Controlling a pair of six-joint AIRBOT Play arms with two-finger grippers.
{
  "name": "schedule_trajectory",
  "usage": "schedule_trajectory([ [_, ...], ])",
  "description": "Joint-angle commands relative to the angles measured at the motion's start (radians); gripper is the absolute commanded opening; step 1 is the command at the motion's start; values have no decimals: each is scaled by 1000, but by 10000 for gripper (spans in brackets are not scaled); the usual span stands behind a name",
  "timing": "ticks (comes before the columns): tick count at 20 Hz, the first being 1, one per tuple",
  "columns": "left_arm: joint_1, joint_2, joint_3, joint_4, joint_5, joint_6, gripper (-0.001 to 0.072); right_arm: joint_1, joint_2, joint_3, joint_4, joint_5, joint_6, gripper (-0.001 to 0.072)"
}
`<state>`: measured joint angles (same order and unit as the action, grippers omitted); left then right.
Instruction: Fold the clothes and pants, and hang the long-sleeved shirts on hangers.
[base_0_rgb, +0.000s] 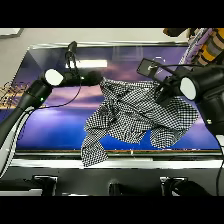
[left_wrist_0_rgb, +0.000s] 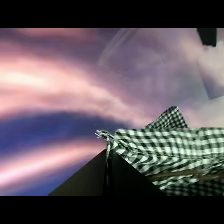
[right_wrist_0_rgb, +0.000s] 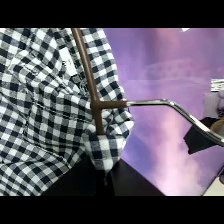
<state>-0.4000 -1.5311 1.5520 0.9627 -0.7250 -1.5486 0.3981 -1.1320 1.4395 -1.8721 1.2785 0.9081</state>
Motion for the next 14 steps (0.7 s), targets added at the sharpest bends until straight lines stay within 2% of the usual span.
schedule_trajectory([
  [1,-3,1,61,0,7,0,19,1,-41,0,29,-5,-7,25],
  [6,-45,6,144,24,-19,-1,19,2,-101,0,29,-105,-6,25],
  [10,-138,13,166,45,-37,-14,19,2,-119,2,30,-226,27,25],
  [12,-208,14,162,159,-75,-104,18,1,-117,14,18,-285,27,25],
  [14,-304,20,161,407,-109,-263,18,1,-116,47,4,-310,27,25],
])
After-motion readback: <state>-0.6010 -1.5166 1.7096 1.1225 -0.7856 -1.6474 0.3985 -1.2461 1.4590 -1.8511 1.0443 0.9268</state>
